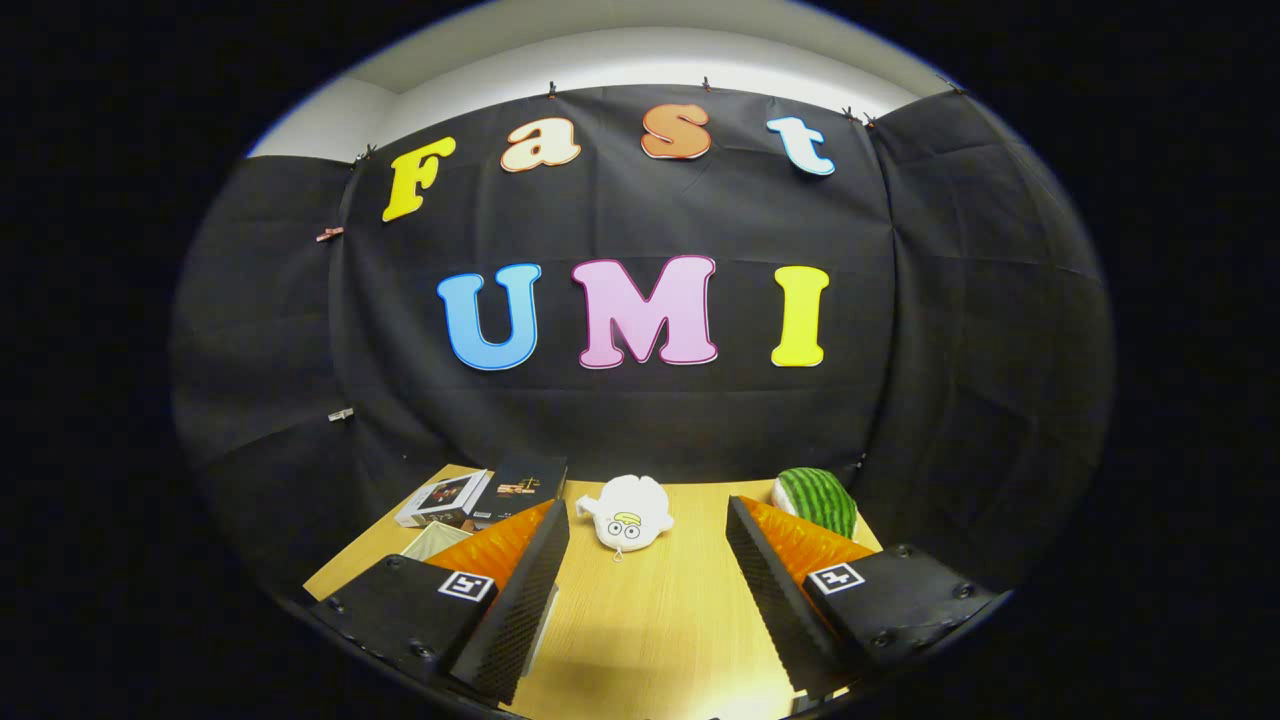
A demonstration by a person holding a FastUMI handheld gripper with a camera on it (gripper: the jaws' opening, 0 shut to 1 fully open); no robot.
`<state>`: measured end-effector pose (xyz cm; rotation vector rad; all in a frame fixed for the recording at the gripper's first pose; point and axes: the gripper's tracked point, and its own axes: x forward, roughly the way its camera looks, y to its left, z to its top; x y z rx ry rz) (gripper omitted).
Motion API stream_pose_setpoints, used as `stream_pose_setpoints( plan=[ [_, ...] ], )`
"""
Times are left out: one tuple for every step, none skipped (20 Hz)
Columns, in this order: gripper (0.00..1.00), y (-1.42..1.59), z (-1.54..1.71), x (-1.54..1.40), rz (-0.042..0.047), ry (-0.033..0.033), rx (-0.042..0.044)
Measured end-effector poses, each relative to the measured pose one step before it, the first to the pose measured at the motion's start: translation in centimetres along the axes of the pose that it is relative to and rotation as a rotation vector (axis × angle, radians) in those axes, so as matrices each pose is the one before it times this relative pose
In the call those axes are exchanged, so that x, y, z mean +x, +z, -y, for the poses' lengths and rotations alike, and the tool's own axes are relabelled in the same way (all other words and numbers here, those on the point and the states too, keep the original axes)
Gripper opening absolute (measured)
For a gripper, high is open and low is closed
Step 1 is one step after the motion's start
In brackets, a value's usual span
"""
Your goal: Open the storage box then place both shoes into the box .Put the left shoe in first, then the right shoe, with the right side of both shoes facing outward in a uniform manner.
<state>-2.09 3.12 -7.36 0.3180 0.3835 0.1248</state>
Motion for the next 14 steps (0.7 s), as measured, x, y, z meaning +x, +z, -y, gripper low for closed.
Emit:
stream_pose_setpoints(
  plan=[
    [0.98,0.367,0.892,-0.230,0.01292,0.00045,-0.00293],
    [0.98,0.300,0.715,-0.070,0.01171,-0.00170,-0.00485],
    [0.98,0.301,0.948,-0.108,0.01402,-0.00468,-0.00699],
    [0.98,0.217,0.811,-0.178,0.00981,-0.00441,-0.00510],
    [0.97,0.190,0.666,-0.129,0.00881,-0.00153,-0.00234],
    [0.98,0.036,0.495,-0.008,0.00285,0.00154,-0.00039],
    [0.98,-0.042,0.451,-0.030,-0.00085,0.00248,0.00112],
    [0.98,-0.117,0.544,0.019,-0.00341,0.00143,0.00049],
    [0.98,0.033,0.536,0.060,-0.00076,-0.00215,0.00159],
    [0.98,0.070,0.475,0.049,-0.00144,0.00077,0.00465],
    [0.98,0.143,0.311,-0.030,0.00213,0.00002,0.00532],
    [0.98,0.143,0.335,0.156,0.00413,-0.00427,0.00208],
    [0.98,0.016,0.237,0.073,0.00024,-0.00332,0.00007],
    [0.98,0.003,0.139,-0.081,0.00325,-0.00354,0.00140]
  ],
)
